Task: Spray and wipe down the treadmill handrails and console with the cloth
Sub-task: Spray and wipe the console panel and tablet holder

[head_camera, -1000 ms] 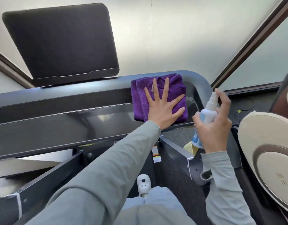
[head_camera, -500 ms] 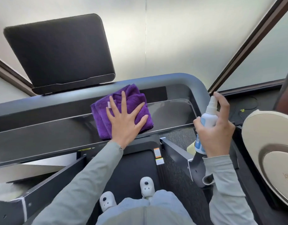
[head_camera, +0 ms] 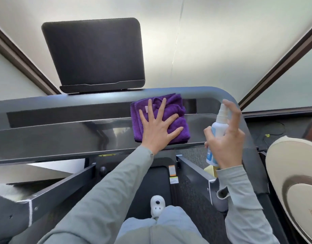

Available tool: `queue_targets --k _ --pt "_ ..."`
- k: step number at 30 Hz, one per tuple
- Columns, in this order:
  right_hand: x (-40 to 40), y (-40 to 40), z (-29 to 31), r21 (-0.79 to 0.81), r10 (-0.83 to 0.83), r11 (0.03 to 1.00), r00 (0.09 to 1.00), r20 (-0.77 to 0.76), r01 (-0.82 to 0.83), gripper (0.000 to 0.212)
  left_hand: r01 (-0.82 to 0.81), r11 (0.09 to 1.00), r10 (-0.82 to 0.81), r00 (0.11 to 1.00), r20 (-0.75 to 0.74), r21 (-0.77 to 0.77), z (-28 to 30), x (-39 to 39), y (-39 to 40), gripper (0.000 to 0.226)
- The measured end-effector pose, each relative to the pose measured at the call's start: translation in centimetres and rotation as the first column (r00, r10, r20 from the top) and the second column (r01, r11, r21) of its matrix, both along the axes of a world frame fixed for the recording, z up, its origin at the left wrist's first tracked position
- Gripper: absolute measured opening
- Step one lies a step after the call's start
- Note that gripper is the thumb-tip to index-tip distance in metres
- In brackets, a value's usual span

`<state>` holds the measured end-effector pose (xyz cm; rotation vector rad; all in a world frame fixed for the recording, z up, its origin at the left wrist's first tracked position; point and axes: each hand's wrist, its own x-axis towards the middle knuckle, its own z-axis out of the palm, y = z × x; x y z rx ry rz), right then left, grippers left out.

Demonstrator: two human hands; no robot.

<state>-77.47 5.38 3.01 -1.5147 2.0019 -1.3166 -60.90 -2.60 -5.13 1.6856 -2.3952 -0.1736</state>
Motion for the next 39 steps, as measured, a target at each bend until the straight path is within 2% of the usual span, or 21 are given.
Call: queue_targets --k 7,14,19,31,39 --pt "5.6 -1.7 -0.5 -0.001 0.179 0.984 0.984 -0.004 -0.179 0.076 -0.268 0.963 0.269 0.962 -0.051 0.034 -0.3 12.2 1.5 0.053" --pt "12.1 -2.9 -0.6 0.005 0.301 0.953 0.953 -0.028 -0.301 0.079 -0.389 0.921 0.390 0.919 -0.048 0.028 -0.5 22.1 1.5 0.050" --pt "17.1 -3.0 -0.5 0.024 0.343 0.939 0.939 -0.032 -0.342 0.079 -0.412 0.910 0.414 0.910 -0.036 0.045 -0.4 27.8 1.6 0.050" --pt "27.1 -2.4 -0.8 0.032 0.305 0.952 0.950 -0.064 -0.304 0.079 -0.339 0.939 0.342 0.939 -0.044 0.054 0.1 36.0 0.8 0.049" --pt "29.1 -6.0 2.5 -0.151 0.109 0.981 0.989 -0.102 -0.123 0.077 -0.303 0.952 0.305 0.950 -0.062 0.033 0.1 34.1 0.2 0.045"
